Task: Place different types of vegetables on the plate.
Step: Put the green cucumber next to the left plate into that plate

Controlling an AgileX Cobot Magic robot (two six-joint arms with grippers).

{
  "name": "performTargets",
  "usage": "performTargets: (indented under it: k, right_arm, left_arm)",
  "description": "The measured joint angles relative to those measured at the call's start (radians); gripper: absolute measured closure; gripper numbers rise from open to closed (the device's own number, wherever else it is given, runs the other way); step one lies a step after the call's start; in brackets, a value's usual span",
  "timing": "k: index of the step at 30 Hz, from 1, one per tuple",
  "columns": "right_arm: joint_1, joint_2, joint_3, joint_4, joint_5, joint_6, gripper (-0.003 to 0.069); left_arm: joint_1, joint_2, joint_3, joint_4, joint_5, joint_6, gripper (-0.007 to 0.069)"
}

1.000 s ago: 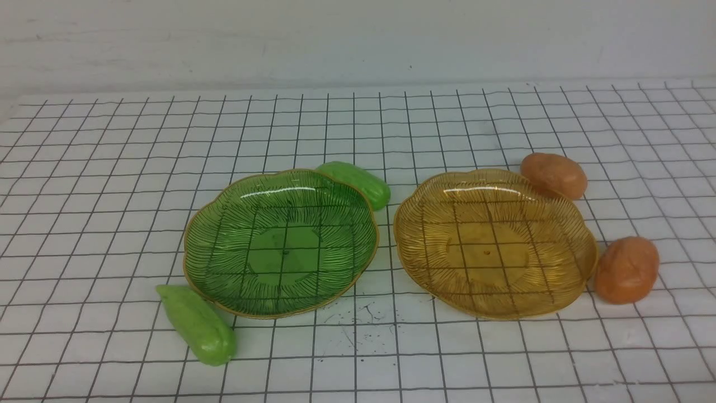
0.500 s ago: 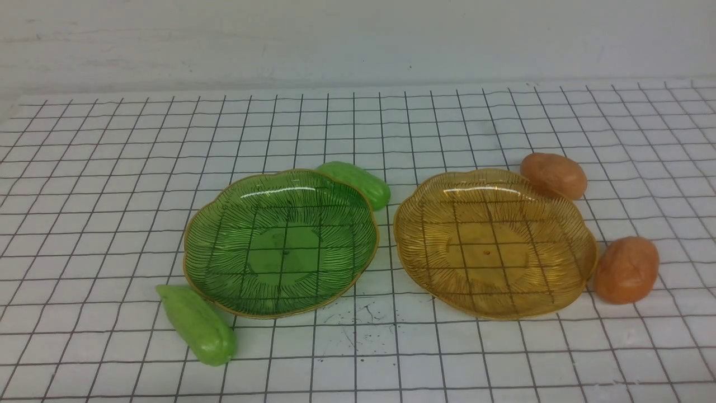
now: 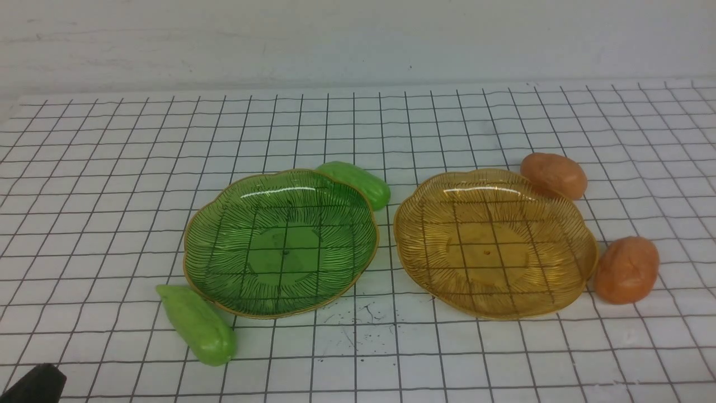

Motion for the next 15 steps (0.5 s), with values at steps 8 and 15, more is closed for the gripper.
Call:
performTargets:
  k: [8, 15]
  right_arm:
    - [0.000, 0.000, 0.000, 0.000, 0.000, 0.001, 0.0673]
    - [0.000, 0.000, 0.008, 0.189, -0.166, 0.076, 0.0673]
  left_arm:
    - [0.000, 0.000, -0.003, -0.269, -0.255, 0.000, 0.0632]
    - [0.000, 0.044, -0.214, -0.306, -0.138, 0.109, 0.0632]
